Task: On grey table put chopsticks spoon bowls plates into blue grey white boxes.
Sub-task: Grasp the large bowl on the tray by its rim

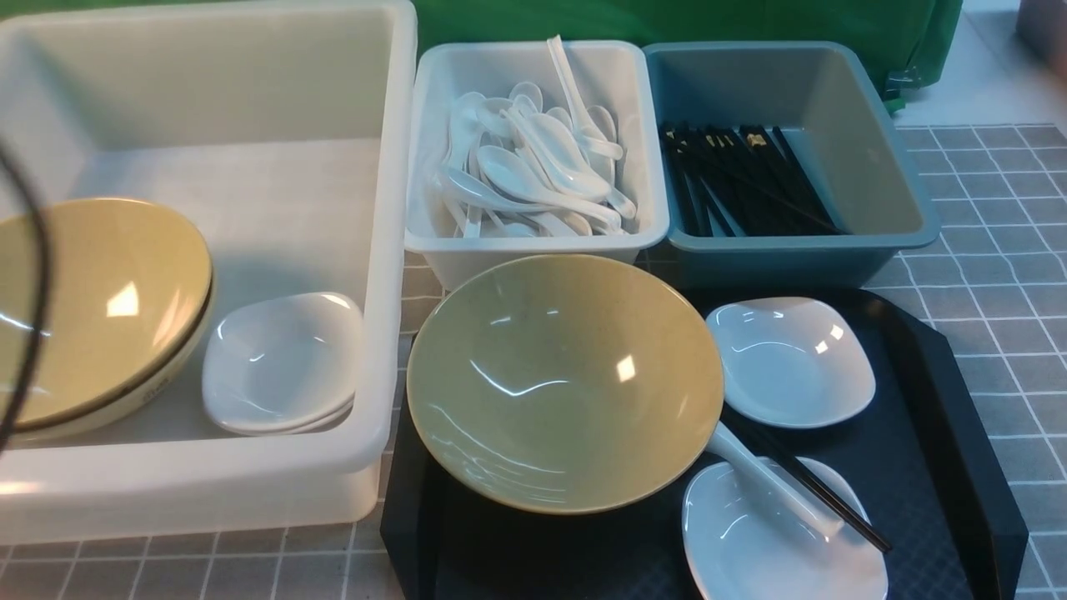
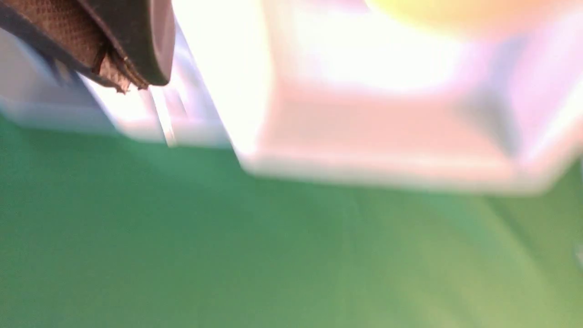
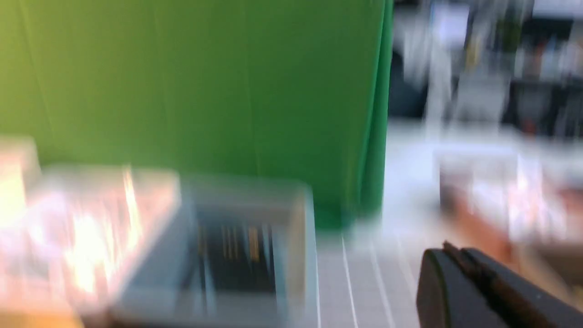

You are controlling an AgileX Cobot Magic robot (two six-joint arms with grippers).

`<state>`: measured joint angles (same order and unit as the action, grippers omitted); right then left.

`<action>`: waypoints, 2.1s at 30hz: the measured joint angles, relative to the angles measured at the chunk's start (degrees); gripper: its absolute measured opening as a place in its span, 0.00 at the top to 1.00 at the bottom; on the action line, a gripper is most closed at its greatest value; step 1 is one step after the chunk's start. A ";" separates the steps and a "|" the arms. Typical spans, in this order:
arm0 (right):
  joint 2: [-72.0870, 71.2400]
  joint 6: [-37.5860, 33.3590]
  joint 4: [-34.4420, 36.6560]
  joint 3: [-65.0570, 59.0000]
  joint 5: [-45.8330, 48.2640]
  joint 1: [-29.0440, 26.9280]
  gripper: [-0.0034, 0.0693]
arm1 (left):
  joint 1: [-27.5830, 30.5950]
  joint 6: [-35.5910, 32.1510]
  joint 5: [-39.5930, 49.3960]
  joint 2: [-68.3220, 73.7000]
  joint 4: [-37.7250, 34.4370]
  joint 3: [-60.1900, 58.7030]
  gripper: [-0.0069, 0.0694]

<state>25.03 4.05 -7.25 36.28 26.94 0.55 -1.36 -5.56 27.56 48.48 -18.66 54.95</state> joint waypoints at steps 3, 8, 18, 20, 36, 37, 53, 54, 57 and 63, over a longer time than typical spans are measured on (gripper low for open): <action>2.08 -1.45 0.39 -0.07 8.27 0.00 0.91 | -2.18 -7.70 10.16 6.25 -8.19 2.23 0.92; 3.88 -5.69 5.27 -1.10 17.81 0.00 0.91 | -8.52 -20.82 22.57 16.97 -22.35 5.74 0.92; 3.95 -16.46 20.13 -13.55 12.57 0.00 0.91 | -28.74 -22.06 27.62 37.60 -16.50 17.95 0.92; 3.95 -17.45 21.58 -15.91 10.52 0.00 0.91 | -31.65 -20.75 27.62 41.32 -12.62 20.07 0.92; 3.97 -22.05 27.67 -17.49 5.20 0.00 0.91 | -39.29 -10.32 23.01 64.22 -5.35 27.30 0.92; 3.97 -22.05 27.67 -17.49 5.20 0.00 0.91 | -39.24 -11.52 23.07 64.43 -9.00 27.42 0.92; 3.97 -22.52 27.81 -17.49 5.09 0.00 0.91 | -34.86 -8.53 33.62 64.33 13.02 40.83 0.60; 3.97 -22.55 27.81 -17.49 5.09 0.00 0.91 | -34.46 -5.77 33.84 64.33 15.70 40.93 0.54; 3.97 -22.55 27.81 -17.49 5.02 0.22 0.91 | -33.81 0.73 34.42 64.40 23.10 40.93 0.39; 3.97 -23.01 27.85 -17.56 3.93 1.90 0.91 | -33.60 4.74 34.45 66.45 27.83 40.99 0.20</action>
<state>29.00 -18.96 20.60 18.72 30.86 2.45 -34.96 -0.82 62.00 114.92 9.17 95.94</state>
